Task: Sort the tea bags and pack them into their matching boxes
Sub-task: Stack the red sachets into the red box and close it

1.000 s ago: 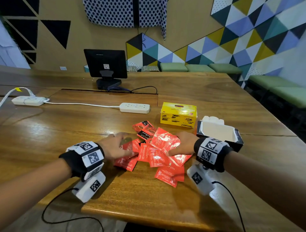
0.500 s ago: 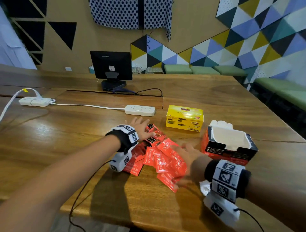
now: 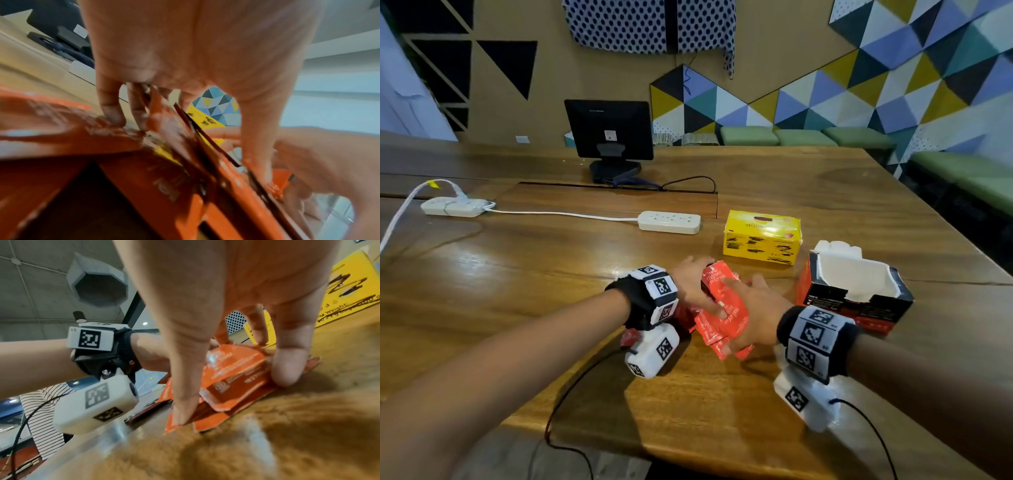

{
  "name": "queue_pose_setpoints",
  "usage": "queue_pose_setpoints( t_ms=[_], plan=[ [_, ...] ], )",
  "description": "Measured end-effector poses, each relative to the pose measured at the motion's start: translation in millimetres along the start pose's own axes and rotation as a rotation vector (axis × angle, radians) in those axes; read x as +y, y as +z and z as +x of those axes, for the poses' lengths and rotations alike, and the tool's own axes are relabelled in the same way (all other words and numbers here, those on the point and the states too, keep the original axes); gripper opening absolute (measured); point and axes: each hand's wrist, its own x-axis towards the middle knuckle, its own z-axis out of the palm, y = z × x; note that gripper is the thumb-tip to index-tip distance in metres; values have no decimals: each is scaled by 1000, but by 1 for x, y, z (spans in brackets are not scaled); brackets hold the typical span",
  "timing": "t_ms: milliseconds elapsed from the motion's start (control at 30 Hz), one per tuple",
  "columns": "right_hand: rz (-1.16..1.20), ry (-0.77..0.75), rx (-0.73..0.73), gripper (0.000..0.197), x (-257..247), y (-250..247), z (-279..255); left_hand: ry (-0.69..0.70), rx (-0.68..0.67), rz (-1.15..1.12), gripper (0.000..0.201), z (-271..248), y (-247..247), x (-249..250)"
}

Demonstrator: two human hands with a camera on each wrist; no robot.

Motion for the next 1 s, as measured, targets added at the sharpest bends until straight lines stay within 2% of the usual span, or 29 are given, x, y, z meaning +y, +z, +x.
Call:
queue_pose_setpoints(
  t_ms=[133, 233, 333, 433, 533, 600, 833, 1000],
  plan=[
    [106, -10, 48, 127, 3, -3, 1, 41, 72, -54, 105, -9, 2, -2],
    [260, -9, 87, 139, 12, -6, 8, 82, 90, -110, 108, -14, 2, -2],
    [475, -12, 40, 146, 20, -10, 12, 192, 135, -131, 110, -18, 8, 0],
    [558, -75, -2, 130, 18, -17, 9, 289, 150, -112, 109, -24, 18, 5],
    [630, -89, 33, 103, 15, -19, 8, 332, 199, -131, 109, -29, 24, 3],
    [675, -99, 64, 92, 14, -18, 8, 346, 227, -175, 113, -32, 23, 1],
    [771, -129, 123, 69, 9, -17, 10, 368, 297, -229, 108, -39, 19, 5],
    [779, -183, 161, 66, 6, -24, 7, 323, 286, -216, 114, -46, 5, 0]
  ],
)
